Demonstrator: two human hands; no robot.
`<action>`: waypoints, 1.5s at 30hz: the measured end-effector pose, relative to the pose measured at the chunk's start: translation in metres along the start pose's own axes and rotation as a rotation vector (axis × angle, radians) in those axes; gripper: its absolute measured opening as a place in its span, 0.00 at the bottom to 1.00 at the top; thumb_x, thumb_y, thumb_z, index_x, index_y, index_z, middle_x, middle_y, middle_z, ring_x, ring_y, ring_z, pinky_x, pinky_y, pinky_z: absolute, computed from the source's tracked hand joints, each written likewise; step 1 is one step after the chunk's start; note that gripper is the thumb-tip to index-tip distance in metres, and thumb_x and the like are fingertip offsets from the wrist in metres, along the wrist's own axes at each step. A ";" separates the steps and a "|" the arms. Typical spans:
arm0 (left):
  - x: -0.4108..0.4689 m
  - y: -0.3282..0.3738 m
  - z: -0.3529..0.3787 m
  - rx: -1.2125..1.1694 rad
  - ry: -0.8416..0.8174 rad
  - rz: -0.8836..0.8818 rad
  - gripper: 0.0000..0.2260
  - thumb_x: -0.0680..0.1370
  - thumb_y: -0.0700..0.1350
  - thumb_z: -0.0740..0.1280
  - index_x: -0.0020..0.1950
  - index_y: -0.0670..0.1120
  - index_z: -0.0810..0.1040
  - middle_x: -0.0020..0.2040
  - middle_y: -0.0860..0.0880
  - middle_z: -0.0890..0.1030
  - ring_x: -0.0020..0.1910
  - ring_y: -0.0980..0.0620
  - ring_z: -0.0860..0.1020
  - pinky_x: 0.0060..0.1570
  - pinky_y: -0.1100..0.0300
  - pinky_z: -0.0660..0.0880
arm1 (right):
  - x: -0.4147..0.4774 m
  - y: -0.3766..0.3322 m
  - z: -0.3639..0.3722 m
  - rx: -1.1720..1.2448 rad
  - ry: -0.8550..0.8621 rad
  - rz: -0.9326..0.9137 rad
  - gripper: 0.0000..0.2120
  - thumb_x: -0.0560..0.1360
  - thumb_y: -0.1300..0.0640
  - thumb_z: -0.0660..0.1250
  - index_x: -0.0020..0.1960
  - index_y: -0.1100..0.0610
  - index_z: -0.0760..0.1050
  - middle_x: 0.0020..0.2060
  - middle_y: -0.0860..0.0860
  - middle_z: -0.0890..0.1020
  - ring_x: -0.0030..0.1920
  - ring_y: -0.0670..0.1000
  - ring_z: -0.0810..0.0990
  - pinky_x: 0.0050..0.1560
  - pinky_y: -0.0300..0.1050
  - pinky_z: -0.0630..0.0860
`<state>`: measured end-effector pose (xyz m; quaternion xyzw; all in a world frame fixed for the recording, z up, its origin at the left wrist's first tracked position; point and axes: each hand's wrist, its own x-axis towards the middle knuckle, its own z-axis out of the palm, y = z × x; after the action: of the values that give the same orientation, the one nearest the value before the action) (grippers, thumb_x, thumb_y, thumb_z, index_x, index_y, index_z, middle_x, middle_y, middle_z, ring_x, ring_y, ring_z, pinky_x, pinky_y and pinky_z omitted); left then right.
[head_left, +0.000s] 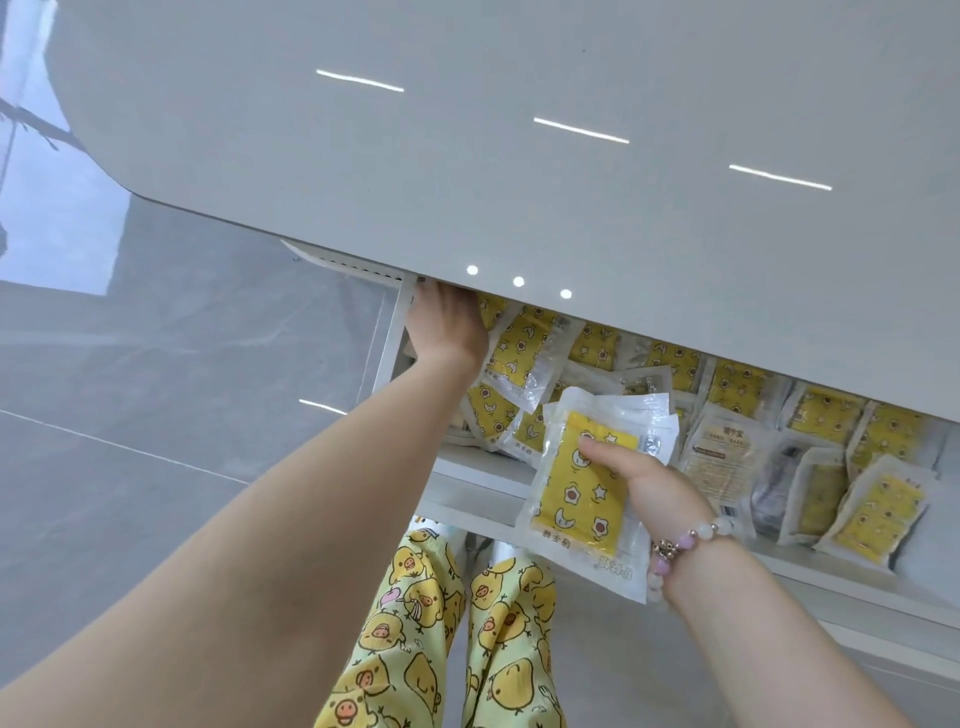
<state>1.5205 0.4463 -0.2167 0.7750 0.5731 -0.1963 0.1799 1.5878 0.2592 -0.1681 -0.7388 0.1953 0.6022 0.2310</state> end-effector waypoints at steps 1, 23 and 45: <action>-0.002 -0.002 0.001 -0.045 -0.003 0.006 0.13 0.77 0.34 0.58 0.61 0.38 0.72 0.62 0.40 0.72 0.59 0.43 0.72 0.52 0.56 0.72 | 0.002 -0.002 -0.002 0.005 0.001 -0.012 0.37 0.65 0.38 0.72 0.67 0.55 0.70 0.55 0.52 0.72 0.36 0.51 0.75 0.16 0.36 0.65; -0.091 -0.028 -0.010 -1.024 -0.689 -0.144 0.23 0.73 0.41 0.72 0.66 0.47 0.70 0.47 0.51 0.81 0.38 0.56 0.81 0.34 0.68 0.78 | -0.008 -0.008 0.034 0.220 -0.019 -0.137 0.21 0.63 0.44 0.74 0.50 0.55 0.78 0.48 0.52 0.80 0.49 0.55 0.79 0.51 0.54 0.77; -0.015 0.025 0.042 -0.310 -0.004 -0.154 0.09 0.72 0.40 0.68 0.51 0.45 0.73 0.54 0.47 0.77 0.56 0.44 0.75 0.48 0.54 0.71 | 0.003 0.023 0.013 0.179 0.046 0.002 0.08 0.74 0.61 0.66 0.37 0.59 0.73 0.34 0.52 0.74 0.31 0.49 0.72 0.34 0.41 0.72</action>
<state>1.5369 0.4061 -0.2434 0.6914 0.6539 -0.1203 0.2827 1.5655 0.2480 -0.1757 -0.7287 0.2544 0.5652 0.2912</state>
